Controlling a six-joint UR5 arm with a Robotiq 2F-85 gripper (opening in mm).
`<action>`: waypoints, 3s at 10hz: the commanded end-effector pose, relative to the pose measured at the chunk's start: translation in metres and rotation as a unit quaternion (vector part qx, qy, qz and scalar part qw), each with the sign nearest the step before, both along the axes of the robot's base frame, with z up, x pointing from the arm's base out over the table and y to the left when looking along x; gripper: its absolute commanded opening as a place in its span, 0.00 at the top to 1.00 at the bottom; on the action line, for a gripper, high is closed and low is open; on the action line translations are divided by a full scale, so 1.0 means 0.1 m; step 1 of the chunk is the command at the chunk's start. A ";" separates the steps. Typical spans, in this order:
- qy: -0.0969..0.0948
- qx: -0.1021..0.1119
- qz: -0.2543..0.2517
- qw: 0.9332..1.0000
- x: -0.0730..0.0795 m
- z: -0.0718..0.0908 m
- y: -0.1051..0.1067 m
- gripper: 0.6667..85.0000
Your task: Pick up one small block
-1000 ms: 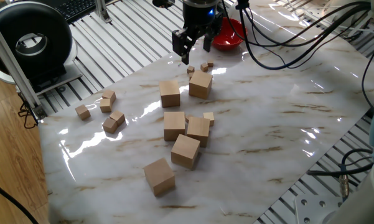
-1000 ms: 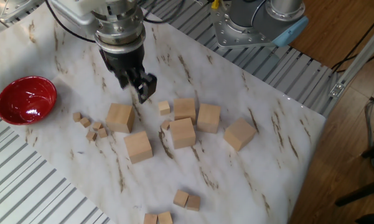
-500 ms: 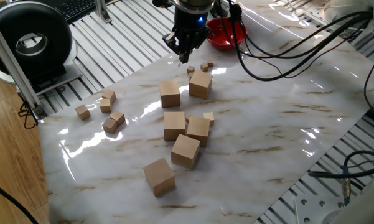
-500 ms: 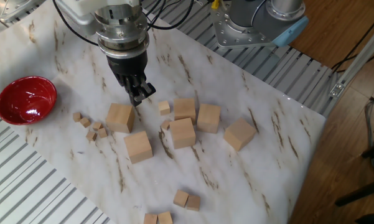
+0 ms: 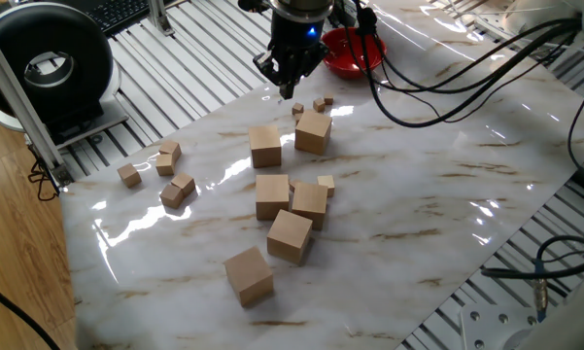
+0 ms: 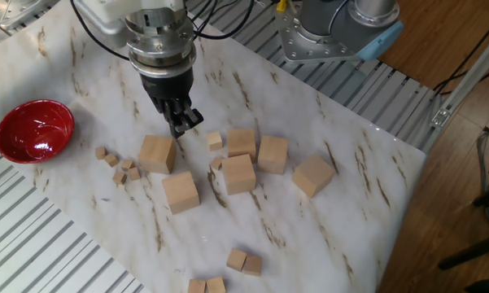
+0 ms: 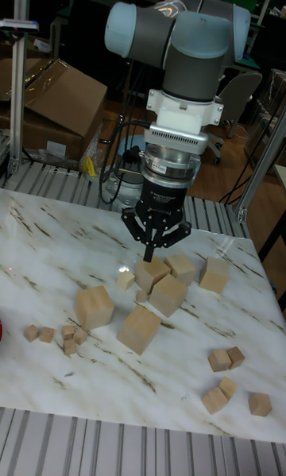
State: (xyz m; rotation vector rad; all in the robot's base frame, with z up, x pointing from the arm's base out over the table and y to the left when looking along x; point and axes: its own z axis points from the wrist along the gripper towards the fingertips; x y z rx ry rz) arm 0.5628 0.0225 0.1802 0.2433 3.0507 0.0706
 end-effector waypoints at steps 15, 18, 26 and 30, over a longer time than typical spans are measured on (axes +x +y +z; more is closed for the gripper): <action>0.057 -0.008 0.137 0.989 -0.32 0.00 -0.03 1.00; 0.022 0.044 0.128 0.991 -0.18 0.03 0.26 1.00; 0.036 0.169 0.198 0.965 -0.41 0.20 0.88 1.00; 0.058 0.149 0.195 0.968 -0.50 0.17 0.76 1.00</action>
